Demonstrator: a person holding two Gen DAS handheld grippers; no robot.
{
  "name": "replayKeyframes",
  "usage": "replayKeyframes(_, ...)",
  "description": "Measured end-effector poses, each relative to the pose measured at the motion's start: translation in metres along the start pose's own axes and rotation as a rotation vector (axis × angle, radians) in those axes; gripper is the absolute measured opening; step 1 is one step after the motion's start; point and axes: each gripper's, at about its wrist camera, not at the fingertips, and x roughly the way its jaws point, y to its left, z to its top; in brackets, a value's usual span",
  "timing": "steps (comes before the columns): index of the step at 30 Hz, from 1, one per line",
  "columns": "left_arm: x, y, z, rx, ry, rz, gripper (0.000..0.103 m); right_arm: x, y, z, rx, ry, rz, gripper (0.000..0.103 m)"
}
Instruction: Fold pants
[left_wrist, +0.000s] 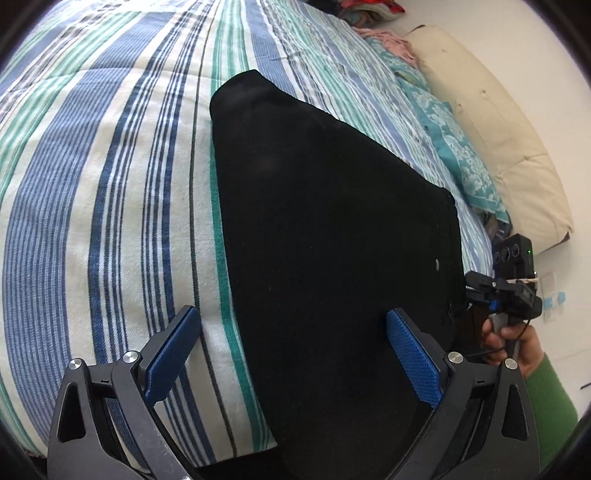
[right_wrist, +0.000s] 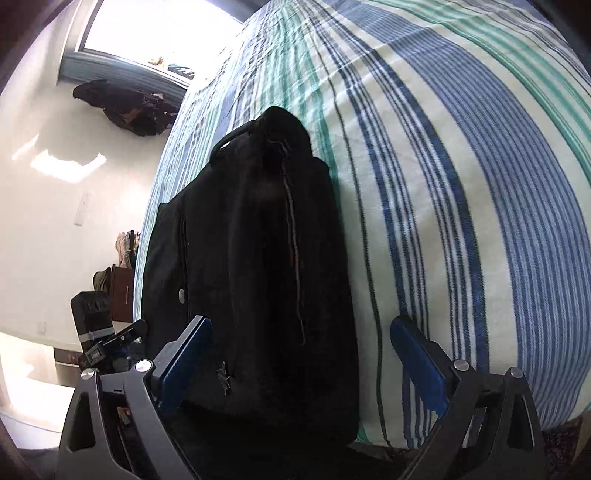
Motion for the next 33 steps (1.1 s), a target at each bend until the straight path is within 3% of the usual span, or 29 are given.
replayKeyframes(3,0.014,-0.008,0.009,0.003,0.025,-0.031,0.102,0.014,0.007,0.0,-0.004,0.045,0.142,0.097)
replayKeyframes(7,0.032,-0.019,0.017,0.022,0.055,-0.059,0.102,0.026,0.013,-0.002,-0.043,0.047,0.14,0.097)
replayKeyframes(9,0.035,-0.027,0.019,0.028,0.065,-0.042,0.097,0.027,0.012,-0.001,-0.029,0.03,0.138,0.092)
replayKeyframes(10,0.033,-0.029,0.017,0.048,0.059,0.001,0.082,0.028,0.015,-0.002,-0.038,0.023,0.109,0.084)
replayKeyframes(11,0.031,-0.033,0.015,0.075,0.046,0.039,0.064,0.028,0.019,-0.001,-0.062,0.017,0.067,0.07)
replayKeyframes(12,0.027,-0.034,0.014,0.089,0.035,0.04,0.057,0.028,0.024,-0.003,-0.092,0.016,0.014,0.062)
replayKeyframes(14,0.017,-0.035,0.012,0.09,0.016,0.019,0.037,0.027,0.034,-0.006,-0.126,0.007,-0.01,0.047)
replayKeyframes(16,0.003,-0.039,0.011,0.097,-0.005,0.02,0.03,0.024,0.046,-0.005,-0.155,-0.004,-0.013,0.042)
replayKeyframes(19,-0.025,-0.045,0.019,0.11,-0.06,0.005,0.028,0.02,0.07,0.001,-0.2,-0.026,-0.027,0.038)
replayKeyframes(23,-0.072,-0.032,0.058,0.077,-0.164,-0.02,0.028,0.013,0.111,0.022,-0.249,-0.088,0.055,0.037)
replayKeyframes(29,-0.12,-0.002,0.15,0.097,-0.302,0.061,0.028,0.035,0.195,0.104,-0.328,-0.209,0.138,0.037)
replayKeyframes(33,-0.106,0.03,0.201,0.07,-0.312,0.118,0.031,0.074,0.219,0.157,-0.309,-0.249,0.16,0.037)
